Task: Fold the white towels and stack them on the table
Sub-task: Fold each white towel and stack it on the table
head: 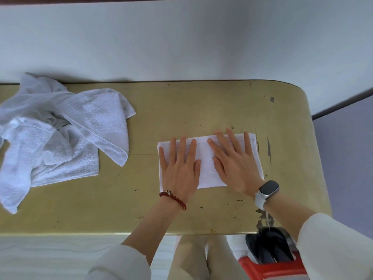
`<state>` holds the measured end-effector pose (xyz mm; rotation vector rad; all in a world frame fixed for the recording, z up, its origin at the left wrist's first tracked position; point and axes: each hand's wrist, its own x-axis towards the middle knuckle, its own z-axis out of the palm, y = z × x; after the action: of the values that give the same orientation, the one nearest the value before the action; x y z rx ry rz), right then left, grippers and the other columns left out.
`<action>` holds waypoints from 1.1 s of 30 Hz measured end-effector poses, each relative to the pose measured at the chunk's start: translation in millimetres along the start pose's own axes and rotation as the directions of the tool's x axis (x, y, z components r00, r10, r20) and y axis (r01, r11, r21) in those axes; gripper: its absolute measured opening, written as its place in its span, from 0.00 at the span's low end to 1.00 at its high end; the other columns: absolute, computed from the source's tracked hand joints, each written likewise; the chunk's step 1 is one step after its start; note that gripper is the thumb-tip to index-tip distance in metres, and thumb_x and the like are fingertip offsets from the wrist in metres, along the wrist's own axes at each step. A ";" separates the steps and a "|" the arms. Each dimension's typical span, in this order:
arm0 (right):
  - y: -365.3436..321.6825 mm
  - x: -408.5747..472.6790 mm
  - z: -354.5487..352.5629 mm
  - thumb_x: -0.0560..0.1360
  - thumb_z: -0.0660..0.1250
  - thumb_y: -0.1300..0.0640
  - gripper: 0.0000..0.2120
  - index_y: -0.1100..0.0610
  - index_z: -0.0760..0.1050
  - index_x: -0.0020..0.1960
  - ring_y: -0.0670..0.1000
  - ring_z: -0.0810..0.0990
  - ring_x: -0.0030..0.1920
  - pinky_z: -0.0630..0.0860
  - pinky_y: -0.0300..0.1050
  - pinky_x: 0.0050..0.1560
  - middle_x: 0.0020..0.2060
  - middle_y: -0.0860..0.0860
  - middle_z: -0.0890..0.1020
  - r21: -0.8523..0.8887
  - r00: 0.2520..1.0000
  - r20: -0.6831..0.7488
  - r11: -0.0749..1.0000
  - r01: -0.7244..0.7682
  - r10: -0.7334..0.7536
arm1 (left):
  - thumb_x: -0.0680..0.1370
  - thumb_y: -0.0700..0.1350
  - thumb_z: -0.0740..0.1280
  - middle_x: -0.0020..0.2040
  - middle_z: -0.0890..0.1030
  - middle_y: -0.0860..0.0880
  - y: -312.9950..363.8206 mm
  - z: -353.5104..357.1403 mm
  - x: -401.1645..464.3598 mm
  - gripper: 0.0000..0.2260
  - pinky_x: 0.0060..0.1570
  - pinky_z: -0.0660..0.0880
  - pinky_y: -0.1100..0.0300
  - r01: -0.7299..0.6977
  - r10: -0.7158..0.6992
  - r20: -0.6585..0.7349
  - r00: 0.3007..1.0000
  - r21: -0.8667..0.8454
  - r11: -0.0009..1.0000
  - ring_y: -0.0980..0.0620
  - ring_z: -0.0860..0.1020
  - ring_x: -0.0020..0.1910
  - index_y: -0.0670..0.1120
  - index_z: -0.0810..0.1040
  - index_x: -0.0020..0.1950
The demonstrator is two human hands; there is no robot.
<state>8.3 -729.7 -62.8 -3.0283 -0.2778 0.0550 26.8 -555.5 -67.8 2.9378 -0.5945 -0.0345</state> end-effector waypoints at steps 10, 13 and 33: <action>11.7 -1.3 -12.8 0.77 0.48 0.49 0.21 0.55 0.69 0.65 0.61 0.68 0.67 0.58 0.68 0.65 0.66 0.56 0.72 0.071 0.993 0.040 0.991 -0.115 0.113 | 0.79 0.59 0.46 0.72 0.64 0.43 -28.3 -1.9 14.6 0.24 0.67 0.53 0.34 -0.136 0.128 0.096 0.987 0.081 0.987 0.40 0.58 0.71 0.50 0.59 0.72; 27.7 -12.5 -25.7 0.74 0.52 0.54 0.17 0.57 0.76 0.55 0.60 0.76 0.56 0.69 0.57 0.58 0.55 0.56 0.78 0.186 0.986 -0.050 0.971 -0.148 0.159 | 0.77 0.59 0.52 0.70 0.68 0.43 -43.5 -13.2 32.9 0.24 0.61 0.56 0.29 -0.160 0.155 0.044 0.987 0.175 0.971 0.38 0.64 0.70 0.50 0.63 0.70; 19.5 -60.2 -15.2 0.73 0.57 0.52 0.17 0.56 0.71 0.60 0.57 0.72 0.54 0.73 0.52 0.49 0.54 0.56 0.78 0.213 0.994 -0.023 0.971 0.111 -0.109 | 0.80 0.58 0.40 0.74 0.60 0.42 -4.6 2.5 -43.7 0.27 0.67 0.52 0.36 -0.061 0.058 0.149 0.987 0.017 0.998 0.42 0.55 0.73 0.47 0.57 0.74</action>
<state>-46.7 -761.3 -48.0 -2.7936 -0.4100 0.0557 -11.8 -534.6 -71.3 2.9544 -0.7077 -0.2432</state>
